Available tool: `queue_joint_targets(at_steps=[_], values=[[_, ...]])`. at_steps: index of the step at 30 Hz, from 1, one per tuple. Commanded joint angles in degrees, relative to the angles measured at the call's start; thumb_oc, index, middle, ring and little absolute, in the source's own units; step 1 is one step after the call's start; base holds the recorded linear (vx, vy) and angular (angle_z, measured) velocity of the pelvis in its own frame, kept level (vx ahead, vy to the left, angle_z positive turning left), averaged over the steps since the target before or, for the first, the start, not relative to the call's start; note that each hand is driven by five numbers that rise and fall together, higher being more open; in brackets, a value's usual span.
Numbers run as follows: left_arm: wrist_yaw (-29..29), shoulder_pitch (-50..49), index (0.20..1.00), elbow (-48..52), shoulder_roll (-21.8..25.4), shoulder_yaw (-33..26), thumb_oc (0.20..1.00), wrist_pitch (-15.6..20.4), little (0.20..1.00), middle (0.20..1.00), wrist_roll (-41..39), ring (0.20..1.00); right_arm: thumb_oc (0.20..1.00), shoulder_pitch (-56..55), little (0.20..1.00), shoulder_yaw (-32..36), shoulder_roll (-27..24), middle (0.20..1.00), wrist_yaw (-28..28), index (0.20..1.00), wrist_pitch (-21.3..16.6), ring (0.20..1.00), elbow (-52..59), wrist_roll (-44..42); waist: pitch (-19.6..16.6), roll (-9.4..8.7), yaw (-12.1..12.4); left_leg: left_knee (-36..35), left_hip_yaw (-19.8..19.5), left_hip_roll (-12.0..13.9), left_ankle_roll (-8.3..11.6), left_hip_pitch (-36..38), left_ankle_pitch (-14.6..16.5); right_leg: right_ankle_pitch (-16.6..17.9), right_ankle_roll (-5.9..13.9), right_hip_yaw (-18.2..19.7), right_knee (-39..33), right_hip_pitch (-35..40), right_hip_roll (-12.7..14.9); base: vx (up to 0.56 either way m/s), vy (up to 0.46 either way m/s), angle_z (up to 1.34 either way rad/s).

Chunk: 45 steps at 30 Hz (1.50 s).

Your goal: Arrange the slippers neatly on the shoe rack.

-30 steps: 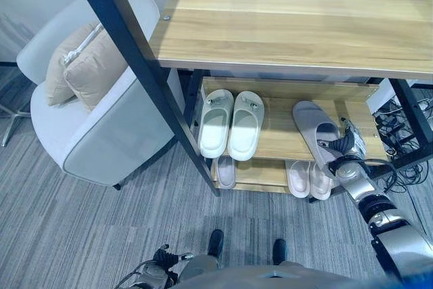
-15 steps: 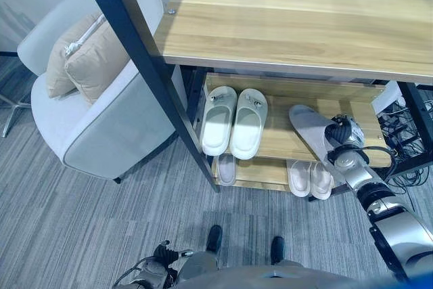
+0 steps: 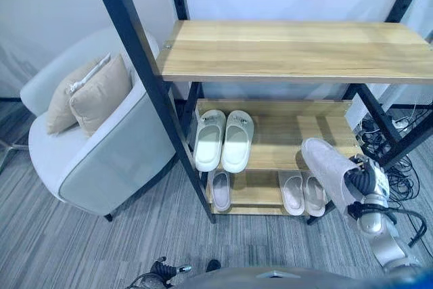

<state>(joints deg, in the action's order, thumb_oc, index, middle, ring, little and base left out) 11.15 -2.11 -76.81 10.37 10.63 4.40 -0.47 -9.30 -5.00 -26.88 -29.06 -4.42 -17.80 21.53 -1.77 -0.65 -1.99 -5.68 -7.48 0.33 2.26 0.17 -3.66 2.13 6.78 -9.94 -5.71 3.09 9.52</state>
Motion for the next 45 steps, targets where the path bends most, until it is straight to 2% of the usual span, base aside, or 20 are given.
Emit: queue_joint_targets(at_steps=[1, 7, 8, 9, 10, 11, 13, 15, 17, 18, 19, 21, 31, 33, 35, 38, 40, 43, 45], values=[[-0.8, 3.44, 1.0, -5.64, -0.26, -1.47, 1.0, 0.93, 1.0, 1.0, 2.24, 1.0, 0.2, 5.43, 0.2, 1.18, -1.44, 0.2, 1.76, 0.2, -4.47, 0.2, 4.51, 0.58, 1.29, -0.97, 2.15, 0.68, 4.09, -0.43, -0.4, 1.46, 7.6, -5.5, 1.73, -2.34, 1.66, 2.67, 0.27, -0.08, -0.041, -0.18], [-1.76, 1.63, 1.0, -4.8, 0.57, -3.13, 1.0, 1.2, 1.0, 1.0, 3.12, 1.0, 0.2, -0.05, 0.2, 0.78, -1.65, 0.2, 5.66, 0.2, -5.38, 0.2, 7.55, 2.03, 0.88, 0.06, 1.97, 0.68, 2.95, 0.21, -1.16, 4.79, 7.01, -8.53, 0.8, 0.2, 7.47, 3.8, -0.24, -0.09, -0.055, -0.09], [-1.78, 1.36, 1.0, -4.17, 0.94, -2.95, 1.0, 1.3, 1.0, 1.0, 3.32, 1.0, 0.2, -0.78, 0.2, 1.3, -1.46, 0.2, 5.54, 0.2, -5.42, 0.2, 8.28, 2.56, 1.54, -0.19, 1.33, 1.09, 2.13, 0.24, -1.26, 4.51, 6.13, -9.02, 0.27, 3.38, 9.8, 2.96, -1.46, -0.24, -0.118, 0.01], [-1.62, 1.4, 1.0, -3.19, 1.42, -2.01, 1.0, 2.18, 1.0, 1.0, 3.26, 1.0, 0.2, -0.07, 0.2, 1.06, -1.96, 0.2, 4.6, 0.2, -5.81, 0.2, 6.78, 2.98, 3.42, -0.86, -0.09, 3.91, 0.78, -0.28, -1.46, 1.73, 6.04, -9.63, 0.08, 13.23, 11.81, 0.8, -4.32, -0.29, -0.139, 0.05], [-1.65, 1.62, 1.0, -3.23, 1.51, -1.83, 1.0, 2.31, 1.0, 1.0, 3.16, 1.0, 0.2, -0.24, 0.2, 0.93, -2.37, 0.2, 4.2, 0.2, -6.18, 0.2, 6.53, 3.49, 3.88, -1.12, 0.4, 6.32, 0.9, -0.48, -1.54, 0.27, 6.49, -9.83, -0.53, 14.65, 11.93, 0.07, -4.44, -0.37, -0.24, 0.2], [-1.42, 2.23, 1.0, -2.86, 1.75, -1.49, 1.0, 2.35, 1.0, 1.0, 2.97, 1.0, 0.2, -2.31, 0.2, 1.14, -3.41, 0.2, 3.63, 0.2, -6.78, 0.2, 6.25, 4.5, 5.39, -1.72, 0.67, 10.3, -1.91, -0.87, -0.87, -3.53, 6.07, -11.51, -1.8, 14.05, 13.0, -0.79, -5.35, -0.27, -0.24, 0.08], [-1.51, 2.77, 1.0, -2.66, 1.97, -0.93, 1.0, 2.4, 1.0, 1.0, 2.41, 1.0, 0.2, -4.58, 0.2, 1.68, -4.6, 0.2, 4.25, 0.2, -7.3, 0.2, 5.89, 4.21, 5.78, -1.86, 0.14, 12.15, -4.13, -0.54, -0.08, -5.65, 6.02, -12.67, -2.69, 11.86, 14.02, -1.27, -6.24, -0.17, -0.233, 1.04], [-1.77, 2.97, 1.0, -2.5, 1.35, 0.48, 1.0, 2.45, 1.0, 1.0, 2.63, 1.0, 0.2, -6.94, 0.2, 2.91, -5.12, 0.2, 4.28, 0.2, -7.81, 0.2, 4.05, 2.74, 6.02, -1.88, -0.58, 13.95, -6.5, -0.67, 0.88, -7.74, 5.68, -13.57, -3.43, 8.05, 15.03, -1.21, -6.65, -0.08, -0.172, 1.31], [-1.53, 2.98, 1.0, -2.34, 0.96, 1.17, 1.0, 2.39, 1.0, 1.0, 2.89, 1.0, 0.2, -7.68, 0.2, 3.91, -4.8, 0.2, 3.77, 0.2, -8.01, 0.2, 3.45, 1.27, 6.67, -1.92, -1.47, 16.2, -6.0, -0.49, 1.41, -10.24, 5.28, -13.82, -4.11, 4.85, 15.75, -1.38, -6.26, -0.1, -0.05, 1.35], [-1.13, 3.06, 1.0, -2.55, 0.27, 1.87, 1.0, 2.49, 1.0, 1.0, 3.65, 1.0, 0.2, -7.76, 0.2, 4.16, -4.29, 0.2, 3.35, 0.2, -8.03, 0.2, 2.68, 0.97, 6.65, -1.5, -2.36, 16.14, -2.71, 0.9, 1.27, -10.5, 5.28, -13.94, -4.6, 2.78, 15.85, -1.4, -6.09, -0.07, 0.032, 1.26], [-0.98, 2.82, 1.0, -2.73, -0.05, 1.96, 1.0, 2.51, 1.0, 1.0, 3.83, 1.0, 0.2, -7.37, 0.2, 4.15, -4.06, 0.2, 3.24, 0.2, -7.99, 0.2, 2.37, 1.2, 6.54, -1.35, -2.49, 15.74, -1.63, 1.24, 1.1, -10.32, 5.29, -13.68, -4.6, 2.5, 16.03, -1.69, -6.02, -0.02, 0.077, 0.89], [-0.85, 2.34, 1.0, -3.14, -0.19, 2.22, 1.0, 2.42, 1.0, 1.0, 4.44, 1.0, 0.2, -6.16, 0.2, 3.54, -3.69, 0.2, 2.87, 0.2, -7.63, 0.2, 1.28, 1.55, 6.46, -1.45, -2.27, 15.17, 0.03, 1.13, 0.42, -10.03, 5.55, -13.21, -4.17, 2.29, 16.44, -2.06, -5.41, 0.04, 0.129, 0.6], [-0.6, 1.47, 1.0, -1.87, 1.34, 2.31, 1.0, 2.36, 1.0, 1.0, 4.76, 1.0, 0.2, -0.87, 0.2, -1.9, -0.45, 0.2, 5.69, 0.2, -6.33, 0.2, -2.65, -0.91, 6.3, -2.49, -1.49, 16.29, 4.36, -2.1, -3.11, -8.29, 9.39, -11.26, -0.61, 6.63, 17.8, -2.96, -0.87, 0.1, 0.239, -0.26], [-0.11, 1.93, 1.0, -1.27, 2.02, 2.03, 1.0, 2.54, 1.0, 1.0, 4.32, 1.0, 0.2, -0.04, 0.2, -3.09, -0.27, 0.2, 5.88, 0.2, -6.31, 0.2, -3.3, -0.68, 7.57, -2.99, -1.6, 17.21, 5.99, -2.37, -4.02, -8.2, 10.33, -8.72, 0.63, 7.65, 21.78, -5.76, 0.25, 0.0, 0.217, -0.29], [0.21, 2.48, 1.0, -0.73, 2.53, 2.45, 1.0, 2.85, 1.0, 1.0, 4.76, 1.0, 0.2, 0.97, 0.2, -3.94, -0.05, 0.2, 5.61, 0.2, -6.39, 0.2, -3.49, -0.7, 9.15, -3.2, -1.46, 18.53, 7.07, -2.23, -4.56, -8.82, 11.15, -7.95, 1.18, 8.04, 25.68, -8.57, 0.65, -0.05, 0.132, -0.42], [0.83, 3.17, 1.0, 0.13, 2.68, 3.48, 1.0, 3.35, 1.0, 1.0, 5.46, 1.0, 0.2, 2.38, 0.2, -5.06, -0.69, 0.2, 5.08, 0.2, -6.42, 0.2, -3.26, 0.53, 11.54, -3.55, -1.12, 21.31, 8.54, -2.18, -5.24, -9.24, 13.27, -5.39, 1.0, 7.05, 26.69, -12.54, 2.45, -0.04, 0.081, -0.35], [1.58, 4.96, 1.0, 1.37, 3.42, 4.67, 1.0, 4.0, 1.0, 1.0, 4.64, 1.0, 0.2, 4.3, 0.2, -6.69, -1.96, 0.2, 4.25, 0.2, -6.48, 0.2, -2.84, 1.57, 15.67, -3.84, -0.93, 25.75, 8.83, -2.02, -5.41, -11.73, 14.47, -2.27, 1.07, 5.66, 25.48, -18.53, 3.59, -0.15, -0.014, -0.46], [2.11, 7.03, 1.0, 3.6, 4.52, 6.04, 1.0, 4.86, 1.0, 1.0, 4.85, 1.0, 0.2, 5.14, 0.2, -7.02, -3.12, 0.2, 4.06, 0.2, -7.09, 0.2, -1.94, 0.88, 17.12, -4.3, -1.6, 32.22, 6.84, -3.29, -5.35, -17.7, 16.23, -3.21, 0.92, 8.58, 25.24, -20.92, 2.47, -0.1, -0.039, 0.2], [3.25, 9.02, 1.0, 5.35, 4.27, 7.85, 1.0, 5.86, 1.0, 1.0, 3.85, 1.0, 0.2, 8.61, 0.2, -8.73, -3.96, 0.2, 3.15, 0.2, -8.53, 0.2, -1.64, -0.99, 18.35, -3.91, -1.39, 37.86, 6.27, -3.96, -5.3, -24.44, 17.19, -5.05, -0.6, 10.45, 31.59, -27.58, 1.04, -0.21, -0.036, 0.76]])
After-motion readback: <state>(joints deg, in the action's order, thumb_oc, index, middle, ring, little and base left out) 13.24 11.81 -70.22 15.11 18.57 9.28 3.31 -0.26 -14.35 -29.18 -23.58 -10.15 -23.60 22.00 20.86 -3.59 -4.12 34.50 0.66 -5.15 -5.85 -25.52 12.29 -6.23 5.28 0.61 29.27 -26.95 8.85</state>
